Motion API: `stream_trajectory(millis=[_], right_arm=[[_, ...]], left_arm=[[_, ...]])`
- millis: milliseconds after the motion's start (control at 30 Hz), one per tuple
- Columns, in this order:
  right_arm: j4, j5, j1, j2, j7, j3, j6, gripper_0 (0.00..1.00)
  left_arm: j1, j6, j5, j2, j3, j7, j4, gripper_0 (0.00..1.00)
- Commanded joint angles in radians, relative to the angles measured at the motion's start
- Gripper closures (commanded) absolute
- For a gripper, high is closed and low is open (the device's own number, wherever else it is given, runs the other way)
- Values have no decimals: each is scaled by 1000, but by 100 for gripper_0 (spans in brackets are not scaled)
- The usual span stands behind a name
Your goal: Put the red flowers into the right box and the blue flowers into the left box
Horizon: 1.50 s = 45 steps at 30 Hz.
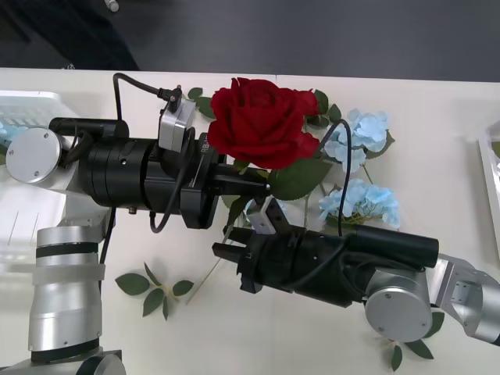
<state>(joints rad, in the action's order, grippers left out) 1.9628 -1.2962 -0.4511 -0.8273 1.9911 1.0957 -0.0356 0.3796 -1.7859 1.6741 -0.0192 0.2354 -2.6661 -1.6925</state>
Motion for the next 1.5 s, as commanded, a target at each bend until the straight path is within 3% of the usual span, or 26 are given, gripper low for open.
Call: stream_trajectory(millis=[33, 400, 467, 500, 533, 1167, 1400, 1500], right_arm=[[21, 11, -24, 2, 40, -23, 6, 100], [21, 5, -21, -21, 35, -43, 39, 100], [21, 3, -18, -38, 35, -53, 39, 100], [21, 1, -17, -50, 35, -57, 39, 100], [21, 1, -15, -62, 35, -62, 40, 100], [108, -35, 45, -271, 6, -114, 60, 100], [194, -61, 157, -389, -14, -264, 53, 100], [235, -89, 269, -464, -29, -438, -7, 100]], left_arm=[[24, 8, 3, 2, -11, -39, -36, 100], [24, 8, 3, 2, -11, -39, -36, 100], [24, 8, 3, 2, -11, -39, -36, 61], [24, 8, 3, 2, -11, -39, -36, 27], [24, 8, 3, 2, -11, -39, -36, 2], [24, 8, 3, 2, -11, -39, -36, 0], [24, 8, 3, 2, -11, -39, -36, 0], [-4, 65, 1, 2, -7, -39, -35, 0]])
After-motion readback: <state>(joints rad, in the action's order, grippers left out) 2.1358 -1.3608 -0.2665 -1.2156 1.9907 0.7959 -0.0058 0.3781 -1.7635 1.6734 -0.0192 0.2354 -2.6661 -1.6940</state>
